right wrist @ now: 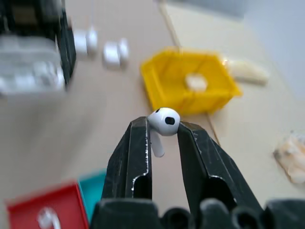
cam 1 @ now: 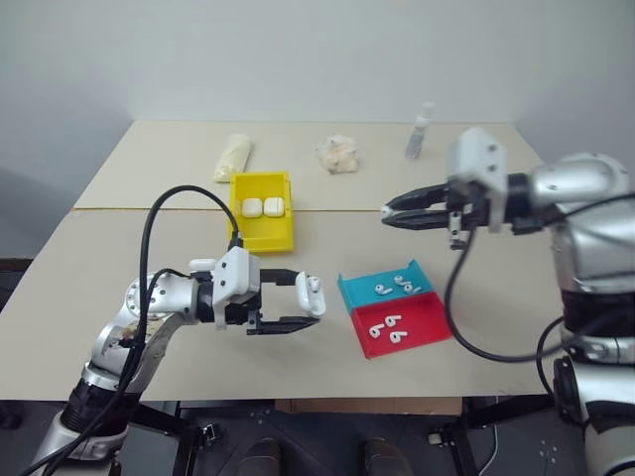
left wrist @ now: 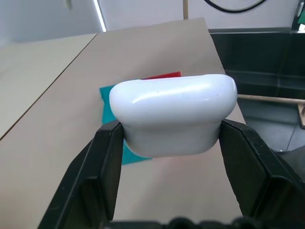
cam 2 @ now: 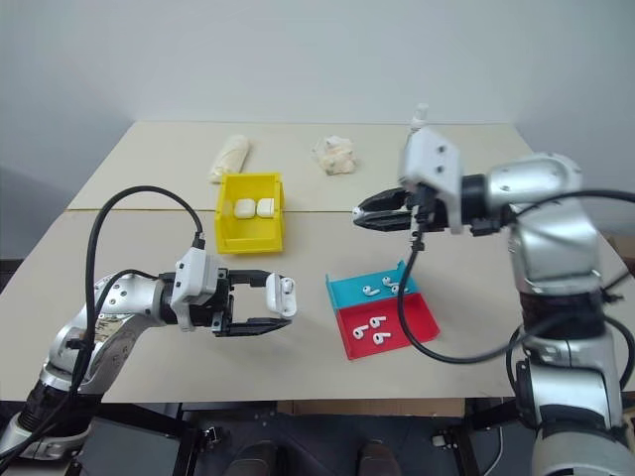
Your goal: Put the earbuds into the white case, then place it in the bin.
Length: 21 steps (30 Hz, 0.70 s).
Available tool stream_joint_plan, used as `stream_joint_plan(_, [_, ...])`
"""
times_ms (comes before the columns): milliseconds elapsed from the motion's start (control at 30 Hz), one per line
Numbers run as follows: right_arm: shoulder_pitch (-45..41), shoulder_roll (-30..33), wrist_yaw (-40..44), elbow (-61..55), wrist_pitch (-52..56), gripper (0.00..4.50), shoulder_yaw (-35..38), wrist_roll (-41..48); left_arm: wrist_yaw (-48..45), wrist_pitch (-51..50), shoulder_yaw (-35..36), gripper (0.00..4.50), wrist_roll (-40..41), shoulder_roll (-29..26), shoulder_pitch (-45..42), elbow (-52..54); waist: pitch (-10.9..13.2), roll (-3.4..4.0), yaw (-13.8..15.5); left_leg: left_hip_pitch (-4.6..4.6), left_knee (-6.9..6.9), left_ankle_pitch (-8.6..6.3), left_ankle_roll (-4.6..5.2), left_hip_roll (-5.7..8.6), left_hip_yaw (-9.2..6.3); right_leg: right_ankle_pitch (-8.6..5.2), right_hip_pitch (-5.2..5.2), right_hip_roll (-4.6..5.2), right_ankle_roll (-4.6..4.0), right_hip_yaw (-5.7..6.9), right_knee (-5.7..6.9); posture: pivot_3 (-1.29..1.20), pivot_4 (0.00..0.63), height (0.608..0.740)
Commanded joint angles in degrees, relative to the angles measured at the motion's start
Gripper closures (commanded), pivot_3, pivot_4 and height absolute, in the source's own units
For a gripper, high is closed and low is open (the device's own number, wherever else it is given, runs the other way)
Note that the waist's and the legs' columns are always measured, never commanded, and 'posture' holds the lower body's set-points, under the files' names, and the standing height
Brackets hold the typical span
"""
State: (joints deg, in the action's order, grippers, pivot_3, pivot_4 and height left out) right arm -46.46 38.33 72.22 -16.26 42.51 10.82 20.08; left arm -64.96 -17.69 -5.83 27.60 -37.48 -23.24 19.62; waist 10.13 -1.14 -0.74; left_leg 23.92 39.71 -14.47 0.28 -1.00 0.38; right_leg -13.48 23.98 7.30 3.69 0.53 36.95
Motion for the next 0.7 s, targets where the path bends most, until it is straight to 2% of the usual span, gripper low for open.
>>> stream_joint_plan(33, [1.26, -3.87, -9.88, -10.8, 12.61, 3.88, 10.5, 14.93, 0.56, -1.75, 0.3, 1.72, 3.27, 1.59, -2.54, 2.43, 0.0, 0.0, -0.09, -0.02, 0.0, 0.0, 0.0, 0.01, 0.01, 0.0, 0.01, 0.0, 0.0, -0.03, 0.04, 0.0, 0.15, 0.74])
stream_joint_plan(167, [4.52, -7.81, -19.99, -18.39, 21.2, 3.88, 16.25, 29.35, 0.13, -2.44, 0.59, 1.72, 4.52, 2.88, -4.92, 1.65, 0.0, -0.01, 0.02, -0.06, -0.01, 0.0, 0.01, 0.01, -0.04, 0.0, -0.01, 0.0, 0.0, -0.01, 0.04, 0.0, 0.15, 0.74])
stream_joint_plan(300, [12.15, -9.18, -25.48, -25.3, 19.52, 3.88, 16.86, 39.06, 0.3, -3.21, 0.83, 1.72, 5.59, 3.56, -7.07, 0.99, -0.01, -0.01, 0.17, -0.06, 0.0, -0.04, 0.07, 0.03, -0.05, 0.0, -0.1, 0.0, 0.0, 0.02, -0.1, 0.0, 0.15, 0.74])
stream_joint_plan(433, [16.8, -8.99, -28.96, -28.32, 15.86, 3.88, 13.36, 42.28, -0.61, -3.05, 0.77, 1.72, 6.14, 4.11, -7.61, 0.34, -0.01, -0.01, 0.01, -0.06, 0.04, -0.04, 0.08, 0.05, -0.05, 0.0, -0.15, 0.0, 0.01, 0.0, -0.1, 0.0, 0.15, 0.74])
stream_joint_plan(700, [21.91, -5.65, -29.91, -28.26, 9.55, 3.88, 6.01, 39.65, -1.56, -3.22, 1.14, 1.72, 6.51, 4.14, -7.63, 1.34, -0.01, -0.02, -0.03, -0.15, 0.03, -0.04, 0.08, 0.04, -0.08, -0.01, -0.22, 0.0, 0.01, 0.0, -0.19, 0.0, 0.15, 0.74])
